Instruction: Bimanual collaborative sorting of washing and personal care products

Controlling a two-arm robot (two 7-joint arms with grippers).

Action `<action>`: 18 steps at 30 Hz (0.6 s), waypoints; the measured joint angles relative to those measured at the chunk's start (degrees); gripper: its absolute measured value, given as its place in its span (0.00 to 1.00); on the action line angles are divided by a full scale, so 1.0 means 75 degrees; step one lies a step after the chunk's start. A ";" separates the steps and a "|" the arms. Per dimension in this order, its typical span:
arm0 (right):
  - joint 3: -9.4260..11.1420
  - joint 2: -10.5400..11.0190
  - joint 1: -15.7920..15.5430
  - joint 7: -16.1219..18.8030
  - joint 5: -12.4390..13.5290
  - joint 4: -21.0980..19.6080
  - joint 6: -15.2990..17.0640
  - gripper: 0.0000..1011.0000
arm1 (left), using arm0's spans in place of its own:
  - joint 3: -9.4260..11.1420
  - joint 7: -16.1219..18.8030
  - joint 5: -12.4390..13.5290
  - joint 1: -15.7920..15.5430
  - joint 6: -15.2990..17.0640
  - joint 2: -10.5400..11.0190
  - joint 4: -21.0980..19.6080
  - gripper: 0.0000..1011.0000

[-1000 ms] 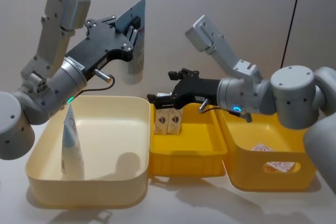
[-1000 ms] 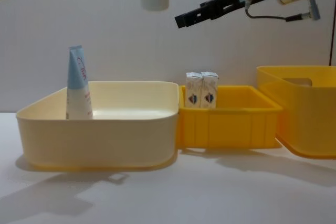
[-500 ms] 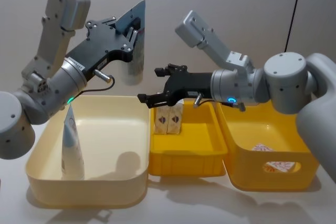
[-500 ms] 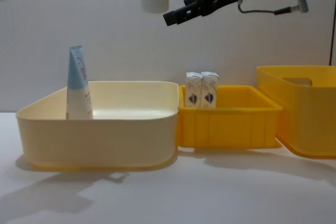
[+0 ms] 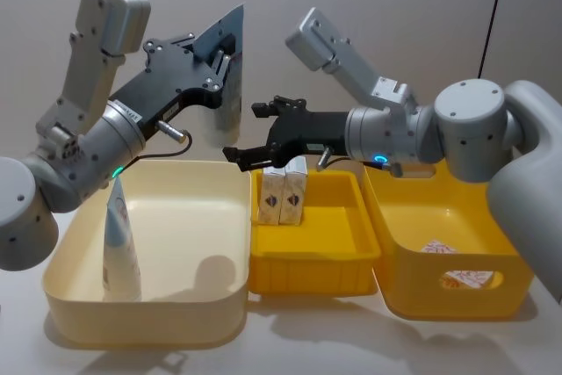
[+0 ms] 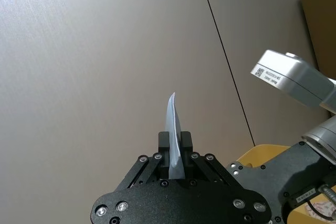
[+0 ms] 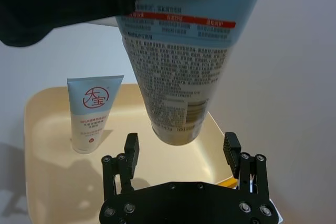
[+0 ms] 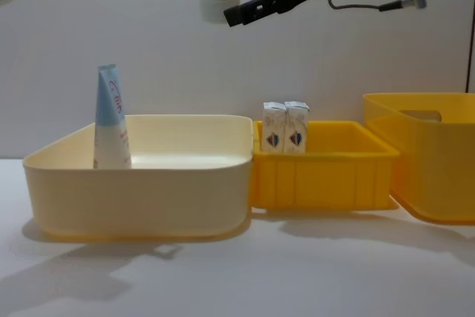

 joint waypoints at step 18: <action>0.0028 -0.0380 0.0253 -0.0092 0.0304 0.0347 -0.0191 0.99 | 0.0045 -0.0019 -0.0046 0.0026 0.0020 0.0004 -0.0028 0.12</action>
